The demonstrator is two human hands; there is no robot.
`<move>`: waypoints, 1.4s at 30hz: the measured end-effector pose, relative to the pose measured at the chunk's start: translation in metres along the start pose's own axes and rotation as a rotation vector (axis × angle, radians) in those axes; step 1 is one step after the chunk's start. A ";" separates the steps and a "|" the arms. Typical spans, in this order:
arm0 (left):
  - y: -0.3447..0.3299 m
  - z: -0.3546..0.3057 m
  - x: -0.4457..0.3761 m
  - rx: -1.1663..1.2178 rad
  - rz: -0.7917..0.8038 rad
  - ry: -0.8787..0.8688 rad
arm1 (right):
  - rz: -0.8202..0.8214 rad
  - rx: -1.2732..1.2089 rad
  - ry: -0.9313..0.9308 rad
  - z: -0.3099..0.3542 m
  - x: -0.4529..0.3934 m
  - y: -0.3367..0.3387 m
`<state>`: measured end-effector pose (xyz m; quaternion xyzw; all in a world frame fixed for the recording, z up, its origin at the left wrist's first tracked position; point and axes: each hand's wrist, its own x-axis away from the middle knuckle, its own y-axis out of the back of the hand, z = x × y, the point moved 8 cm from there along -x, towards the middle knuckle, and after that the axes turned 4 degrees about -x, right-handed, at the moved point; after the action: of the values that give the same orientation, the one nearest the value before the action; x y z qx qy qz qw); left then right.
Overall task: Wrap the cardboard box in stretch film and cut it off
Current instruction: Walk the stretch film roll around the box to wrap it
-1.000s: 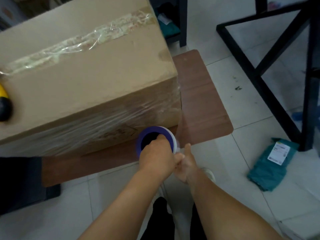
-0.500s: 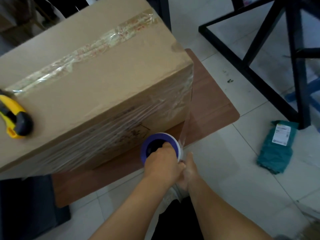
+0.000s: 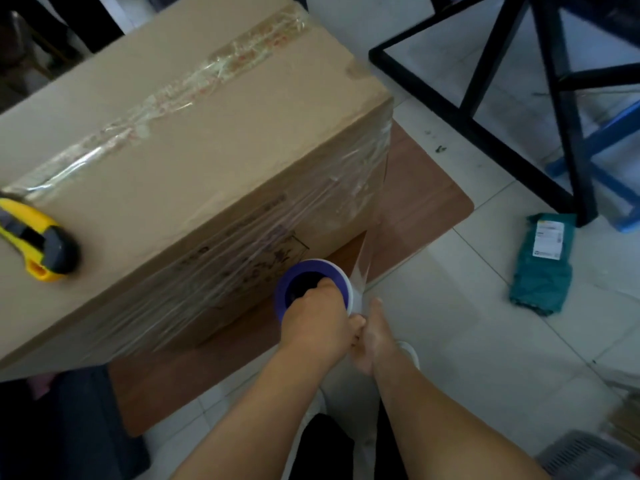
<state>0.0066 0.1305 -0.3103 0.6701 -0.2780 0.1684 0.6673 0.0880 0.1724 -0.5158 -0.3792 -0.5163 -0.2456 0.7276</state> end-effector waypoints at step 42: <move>0.003 0.128 0.051 -0.197 -0.096 -0.316 | 0.054 -0.269 0.219 -0.143 0.023 -0.094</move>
<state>0.0259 -0.0029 -0.2842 0.6322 -0.3624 0.0010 0.6848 0.1064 0.0025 -0.4918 -0.4578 -0.3860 -0.3329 0.7284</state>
